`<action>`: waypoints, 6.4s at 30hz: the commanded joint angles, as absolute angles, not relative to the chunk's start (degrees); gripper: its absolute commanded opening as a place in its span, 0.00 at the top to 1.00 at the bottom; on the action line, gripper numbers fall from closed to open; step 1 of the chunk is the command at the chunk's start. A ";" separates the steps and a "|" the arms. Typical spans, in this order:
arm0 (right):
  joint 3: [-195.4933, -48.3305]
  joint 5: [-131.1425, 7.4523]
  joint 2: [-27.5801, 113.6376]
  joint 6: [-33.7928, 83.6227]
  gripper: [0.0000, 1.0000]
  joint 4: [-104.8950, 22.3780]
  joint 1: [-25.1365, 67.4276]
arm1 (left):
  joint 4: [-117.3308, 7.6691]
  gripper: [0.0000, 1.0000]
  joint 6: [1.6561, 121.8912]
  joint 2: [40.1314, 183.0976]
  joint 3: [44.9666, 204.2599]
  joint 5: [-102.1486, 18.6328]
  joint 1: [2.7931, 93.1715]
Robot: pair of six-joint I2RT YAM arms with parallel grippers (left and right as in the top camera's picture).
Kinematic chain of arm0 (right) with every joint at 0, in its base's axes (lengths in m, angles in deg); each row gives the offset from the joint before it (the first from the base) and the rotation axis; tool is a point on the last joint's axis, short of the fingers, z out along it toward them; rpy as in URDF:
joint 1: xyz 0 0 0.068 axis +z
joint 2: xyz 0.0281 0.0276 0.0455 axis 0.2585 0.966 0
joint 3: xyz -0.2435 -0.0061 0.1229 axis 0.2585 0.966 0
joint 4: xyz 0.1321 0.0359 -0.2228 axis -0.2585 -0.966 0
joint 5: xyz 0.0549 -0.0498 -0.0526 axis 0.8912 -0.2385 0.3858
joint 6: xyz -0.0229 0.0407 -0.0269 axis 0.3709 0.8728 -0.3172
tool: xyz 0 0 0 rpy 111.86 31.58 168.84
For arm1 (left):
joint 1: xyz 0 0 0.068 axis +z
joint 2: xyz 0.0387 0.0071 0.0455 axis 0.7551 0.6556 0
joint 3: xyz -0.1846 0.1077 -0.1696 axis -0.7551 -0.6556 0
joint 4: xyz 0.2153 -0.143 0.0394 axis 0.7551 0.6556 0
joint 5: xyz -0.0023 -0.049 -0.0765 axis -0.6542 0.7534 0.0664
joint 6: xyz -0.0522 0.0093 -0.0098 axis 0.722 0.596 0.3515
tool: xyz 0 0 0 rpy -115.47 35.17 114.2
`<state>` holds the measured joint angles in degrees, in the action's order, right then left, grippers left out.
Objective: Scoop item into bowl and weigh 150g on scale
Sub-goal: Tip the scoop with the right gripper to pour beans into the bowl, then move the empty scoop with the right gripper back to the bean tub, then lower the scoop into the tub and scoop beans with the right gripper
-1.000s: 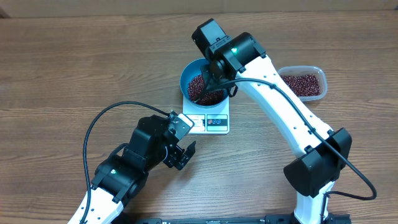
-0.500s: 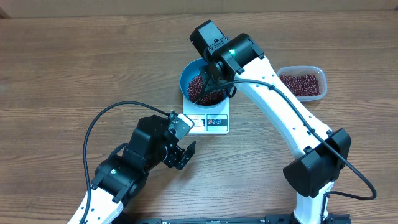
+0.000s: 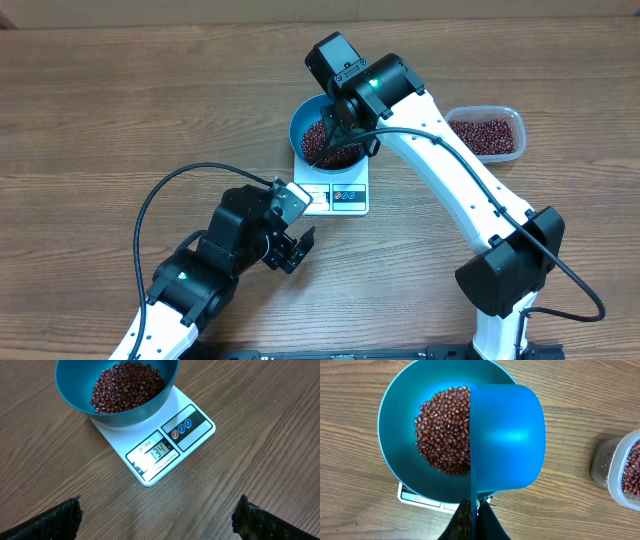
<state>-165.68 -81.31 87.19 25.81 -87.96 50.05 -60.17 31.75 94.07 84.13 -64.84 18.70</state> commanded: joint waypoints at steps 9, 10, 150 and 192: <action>-167.76 -82.31 85.92 26.03 0.96 -87.61 50.29 | -60.33 0.00 31.77 93.97 84.11 -63.81 19.01; -167.76 -82.31 85.92 26.01 0.96 -87.61 50.29 | -60.33 0.01 31.77 93.97 84.11 -63.81 19.01; -148.74 -74.23 86.99 26.99 0.96 -79.45 20.09 | -60.33 0.00 31.77 93.97 84.11 -63.81 19.01; -149.38 -66.01 78.60 19.43 0.96 -81.20 9.70 | -60.33 0.00 31.77 93.97 84.11 -63.81 19.01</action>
